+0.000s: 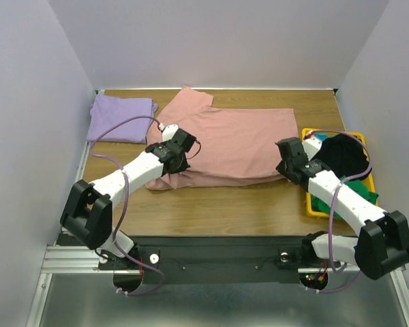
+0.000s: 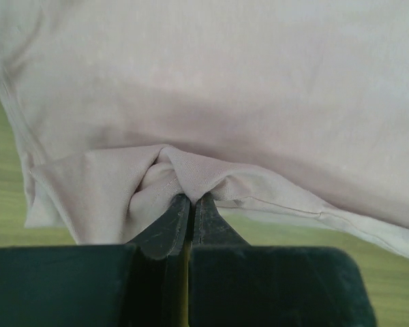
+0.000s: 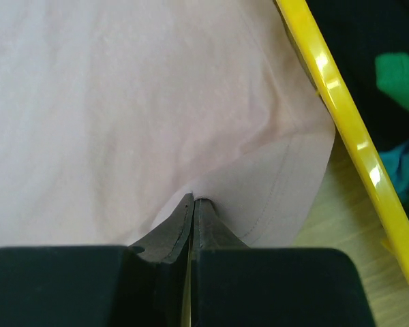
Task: Fold and stack the t-shirts
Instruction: Fold the tshirt
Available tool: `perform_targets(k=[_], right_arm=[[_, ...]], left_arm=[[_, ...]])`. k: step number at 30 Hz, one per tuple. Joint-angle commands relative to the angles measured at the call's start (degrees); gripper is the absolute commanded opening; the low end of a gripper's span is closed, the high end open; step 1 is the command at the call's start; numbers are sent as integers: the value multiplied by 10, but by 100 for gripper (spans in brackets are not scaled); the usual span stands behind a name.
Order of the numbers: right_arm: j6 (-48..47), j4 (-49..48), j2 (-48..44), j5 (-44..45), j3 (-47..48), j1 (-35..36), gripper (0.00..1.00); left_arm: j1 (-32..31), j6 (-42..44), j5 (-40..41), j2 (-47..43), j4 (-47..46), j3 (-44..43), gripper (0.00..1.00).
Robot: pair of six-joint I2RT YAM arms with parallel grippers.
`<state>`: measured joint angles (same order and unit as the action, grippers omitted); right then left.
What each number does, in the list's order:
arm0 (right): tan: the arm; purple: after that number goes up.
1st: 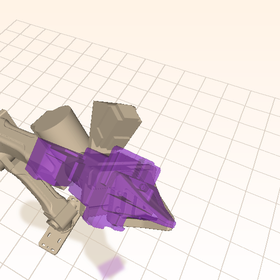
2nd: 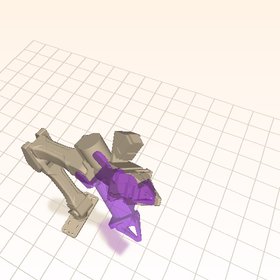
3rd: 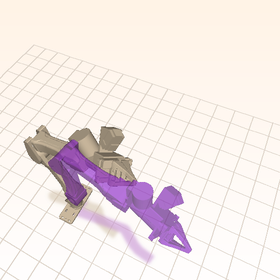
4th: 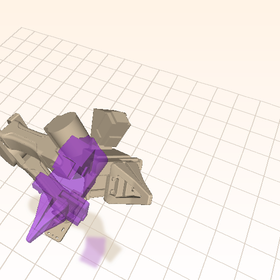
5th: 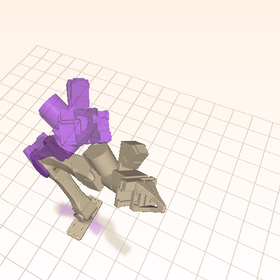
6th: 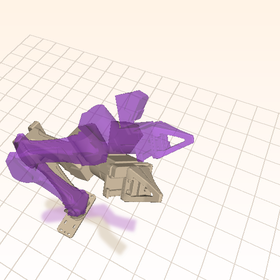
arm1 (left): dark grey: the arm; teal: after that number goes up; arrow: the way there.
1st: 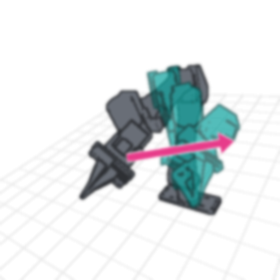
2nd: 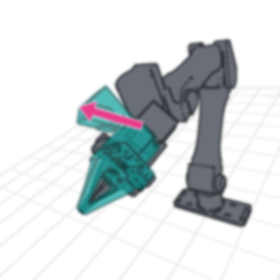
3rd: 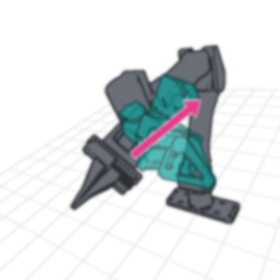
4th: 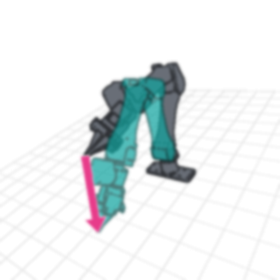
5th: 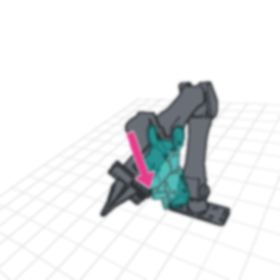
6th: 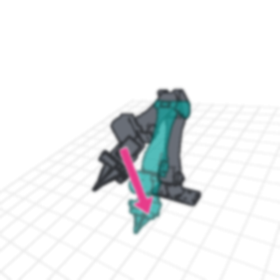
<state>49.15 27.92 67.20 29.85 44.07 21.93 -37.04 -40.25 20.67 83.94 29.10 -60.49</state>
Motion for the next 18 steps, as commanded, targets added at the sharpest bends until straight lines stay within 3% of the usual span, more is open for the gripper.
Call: perform_targets(k=[1, 9, 11, 13, 14, 16, 18], right_arm=[[-20, -23, 55, 67, 55, 2, 0], [-79, -67, 191, 38, 160, -30, 0], [-93, -81, 221, -1, 181, -45, 0], [-110, -85, 267, -22, 216, -61, 1], [-113, -84, 281, -23, 228, -65, 4], [-127, -84, 318, -28, 263, -76, 20], [-139, -84, 340, -20, 287, -81, 27]], left_arm=[[21, 53, 26, 34, -33, -70, 0], [71, 103, 49, 168, -28, -197, 0], [80, 113, 49, 195, -26, -222, 7], [95, 114, 52, 232, -20, -263, 36], [98, 119, 53, 246, -19, -279, 58], [102, 123, 68, 288, 16, -342, 98], [102, 129, 95, 315, 38, -378, 98]])
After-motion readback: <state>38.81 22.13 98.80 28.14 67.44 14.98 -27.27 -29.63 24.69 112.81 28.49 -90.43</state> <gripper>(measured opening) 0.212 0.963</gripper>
